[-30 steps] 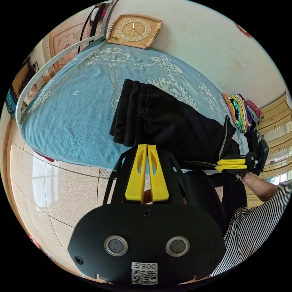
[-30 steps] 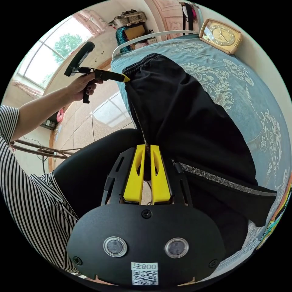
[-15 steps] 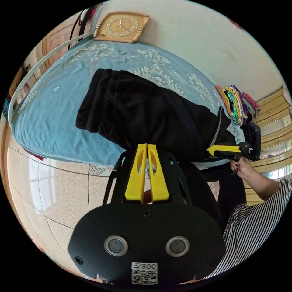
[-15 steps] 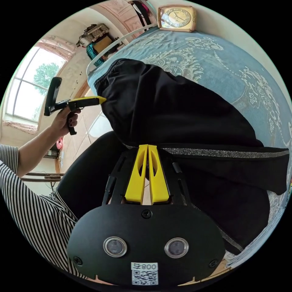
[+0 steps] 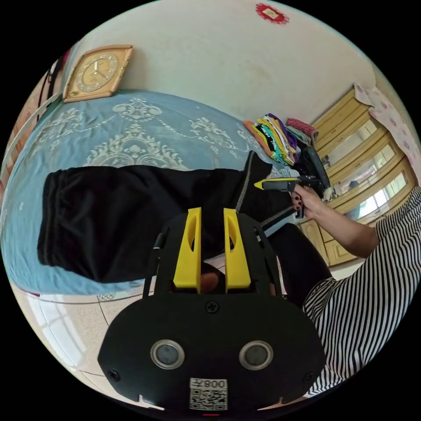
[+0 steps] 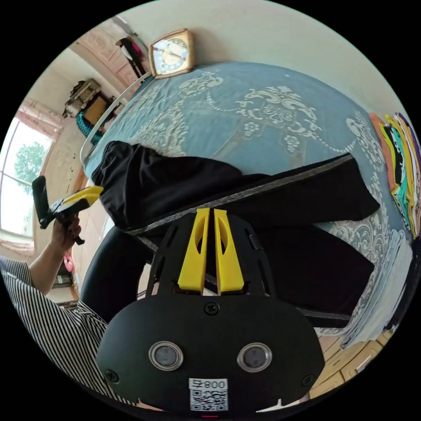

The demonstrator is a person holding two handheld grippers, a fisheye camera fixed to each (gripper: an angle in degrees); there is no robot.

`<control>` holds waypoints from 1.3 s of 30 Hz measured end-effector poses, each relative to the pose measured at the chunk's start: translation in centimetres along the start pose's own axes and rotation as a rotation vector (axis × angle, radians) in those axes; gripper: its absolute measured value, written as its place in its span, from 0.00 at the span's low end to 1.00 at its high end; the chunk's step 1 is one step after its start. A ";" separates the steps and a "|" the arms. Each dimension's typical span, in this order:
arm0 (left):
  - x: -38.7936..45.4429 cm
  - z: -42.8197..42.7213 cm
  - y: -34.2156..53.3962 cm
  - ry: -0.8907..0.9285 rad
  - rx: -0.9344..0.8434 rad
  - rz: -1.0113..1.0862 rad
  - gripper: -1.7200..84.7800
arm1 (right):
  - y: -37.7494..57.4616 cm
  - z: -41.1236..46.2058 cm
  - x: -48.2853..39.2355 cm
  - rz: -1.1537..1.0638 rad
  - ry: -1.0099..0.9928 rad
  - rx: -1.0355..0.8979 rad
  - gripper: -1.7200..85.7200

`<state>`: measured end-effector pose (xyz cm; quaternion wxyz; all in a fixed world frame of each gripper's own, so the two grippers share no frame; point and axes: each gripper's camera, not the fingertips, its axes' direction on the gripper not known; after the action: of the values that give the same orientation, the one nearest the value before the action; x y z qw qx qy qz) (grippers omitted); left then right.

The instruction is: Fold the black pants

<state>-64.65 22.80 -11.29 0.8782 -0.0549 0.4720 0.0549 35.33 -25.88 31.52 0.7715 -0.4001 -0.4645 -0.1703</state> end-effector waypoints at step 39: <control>8.5 34.8 0.6 -0.106 -0.342 0.589 0.04 | 14.3 -15.1 13.3 0.282 -0.098 0.104 0.03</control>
<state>-31.40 28.90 0.67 0.8260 -0.0596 0.4051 0.3874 59.88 -27.25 32.56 0.7838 -0.4287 -0.4491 -0.0160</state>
